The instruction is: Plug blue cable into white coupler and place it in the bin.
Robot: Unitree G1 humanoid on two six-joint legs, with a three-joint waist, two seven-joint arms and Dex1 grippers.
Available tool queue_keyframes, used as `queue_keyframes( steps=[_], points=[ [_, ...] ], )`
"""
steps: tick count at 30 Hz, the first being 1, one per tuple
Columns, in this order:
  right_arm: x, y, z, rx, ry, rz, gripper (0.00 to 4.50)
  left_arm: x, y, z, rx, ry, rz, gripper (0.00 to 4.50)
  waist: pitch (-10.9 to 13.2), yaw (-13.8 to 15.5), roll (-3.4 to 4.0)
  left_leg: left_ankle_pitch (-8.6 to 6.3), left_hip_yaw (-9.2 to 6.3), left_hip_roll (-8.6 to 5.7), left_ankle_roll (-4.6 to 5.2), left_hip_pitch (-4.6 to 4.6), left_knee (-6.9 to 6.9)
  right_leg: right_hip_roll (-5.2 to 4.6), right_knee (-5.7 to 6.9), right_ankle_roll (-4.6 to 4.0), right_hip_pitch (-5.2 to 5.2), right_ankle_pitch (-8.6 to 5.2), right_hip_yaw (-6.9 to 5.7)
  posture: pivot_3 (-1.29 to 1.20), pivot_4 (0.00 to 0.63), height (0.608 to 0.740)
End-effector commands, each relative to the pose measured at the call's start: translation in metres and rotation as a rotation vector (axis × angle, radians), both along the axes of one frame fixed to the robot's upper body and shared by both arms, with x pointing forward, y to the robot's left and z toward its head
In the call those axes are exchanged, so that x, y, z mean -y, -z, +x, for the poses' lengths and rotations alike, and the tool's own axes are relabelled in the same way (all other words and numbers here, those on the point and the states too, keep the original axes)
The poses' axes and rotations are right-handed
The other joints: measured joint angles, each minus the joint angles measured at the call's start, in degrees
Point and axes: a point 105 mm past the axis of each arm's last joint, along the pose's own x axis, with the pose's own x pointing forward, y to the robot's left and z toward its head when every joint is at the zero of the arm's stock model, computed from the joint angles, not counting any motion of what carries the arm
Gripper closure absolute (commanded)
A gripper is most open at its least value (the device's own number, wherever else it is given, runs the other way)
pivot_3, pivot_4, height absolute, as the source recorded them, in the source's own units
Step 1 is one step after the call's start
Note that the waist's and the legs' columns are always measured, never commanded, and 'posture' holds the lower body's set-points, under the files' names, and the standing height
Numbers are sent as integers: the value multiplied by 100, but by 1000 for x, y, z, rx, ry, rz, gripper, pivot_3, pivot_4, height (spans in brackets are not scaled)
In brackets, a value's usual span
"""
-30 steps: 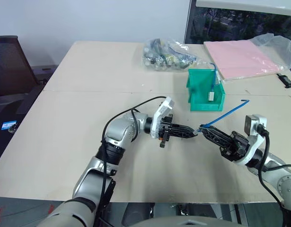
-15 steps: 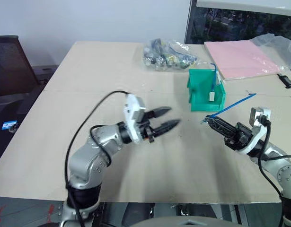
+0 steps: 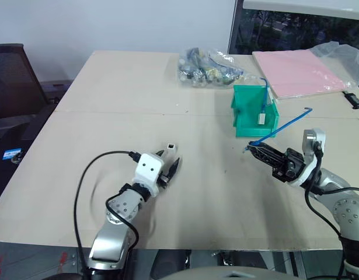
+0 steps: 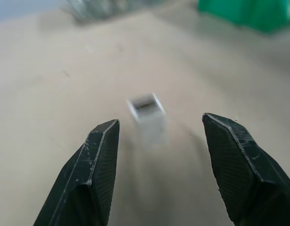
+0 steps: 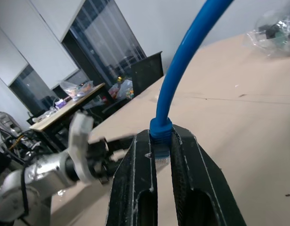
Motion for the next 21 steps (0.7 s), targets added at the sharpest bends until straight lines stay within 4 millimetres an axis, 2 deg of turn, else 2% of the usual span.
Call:
queue_keyframes(
  steps=[1,6,15,18,21],
  points=[
    [2,-9,-2,51,7,8,4500,6,-12,11,53,-3,-54,1640,0,7,-1,0,-3,0,0,-2,-1,-2,0,0,-1,0,-6,0,150,740],
    [4,-9,-1,54,28,1,4500,3,-11,23,65,-72,-33,1640,-1,-6,1,0,-2,0,0,-1,-14,-2,-1,0,-2,0,-7,0,150,740],
    [6,-6,-1,58,61,-14,4500,10,0,36,49,-43,-13,1640,-3,6,2,0,-1,-3,0,1,-23,-3,-1,1,-2,1,-12,0,150,740],
    [6,-5,-3,59,67,-24,4500,15,4,37,44,-21,-24,2541,-7,9,9,0,-1,-4,0,3,-23,-5,0,1,-1,1,-12,0,150,740],
    [7,-5,-3,64,81,-26,4500,14,5,39,49,-21,-23,3912,-10,14,14,0,0,-4,0,4,-23,-7,1,1,0,1,-14,0,150,740]
  ],
)
